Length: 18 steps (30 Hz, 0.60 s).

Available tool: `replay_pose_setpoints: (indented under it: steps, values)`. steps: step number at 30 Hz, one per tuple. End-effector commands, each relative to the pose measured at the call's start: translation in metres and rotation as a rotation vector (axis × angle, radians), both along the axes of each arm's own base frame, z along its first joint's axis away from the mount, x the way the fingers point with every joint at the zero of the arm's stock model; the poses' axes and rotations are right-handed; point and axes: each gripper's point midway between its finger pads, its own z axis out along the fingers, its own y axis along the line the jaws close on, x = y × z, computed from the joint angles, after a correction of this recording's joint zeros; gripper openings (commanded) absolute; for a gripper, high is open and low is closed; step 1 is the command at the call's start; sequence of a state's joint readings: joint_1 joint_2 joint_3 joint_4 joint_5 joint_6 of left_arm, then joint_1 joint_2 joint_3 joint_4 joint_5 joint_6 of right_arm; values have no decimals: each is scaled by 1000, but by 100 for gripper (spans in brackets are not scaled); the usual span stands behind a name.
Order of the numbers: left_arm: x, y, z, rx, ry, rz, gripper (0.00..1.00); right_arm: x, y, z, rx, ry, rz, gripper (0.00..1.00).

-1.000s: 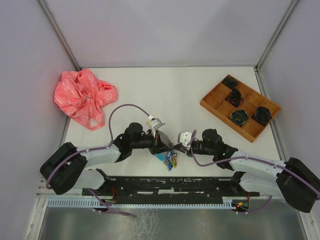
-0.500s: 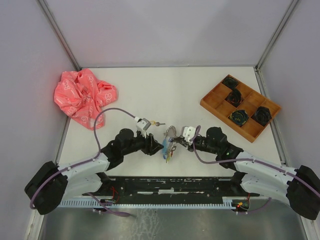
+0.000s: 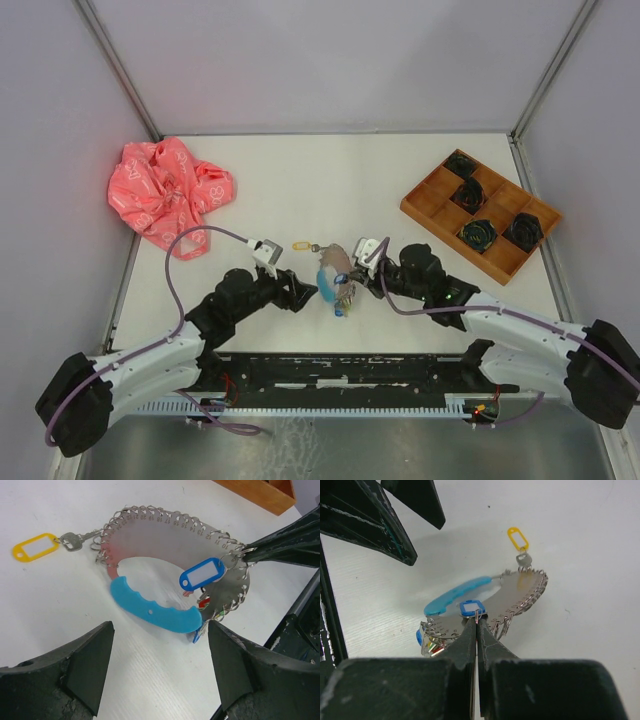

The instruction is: Put the keys on the keyring

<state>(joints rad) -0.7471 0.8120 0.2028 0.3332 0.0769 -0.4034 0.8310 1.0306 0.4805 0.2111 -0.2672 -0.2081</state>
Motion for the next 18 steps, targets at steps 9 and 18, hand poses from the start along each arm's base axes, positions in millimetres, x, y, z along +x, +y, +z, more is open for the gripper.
replay_pose_setpoints:
  steps: [9,18]
  values:
    - [11,6,-7,-12,100,113,85,1,3,-58,-130,314,-140,7]
    - [7,-3,-20,4,173,83,85,-17,11,-85,-243,464,-144,27]
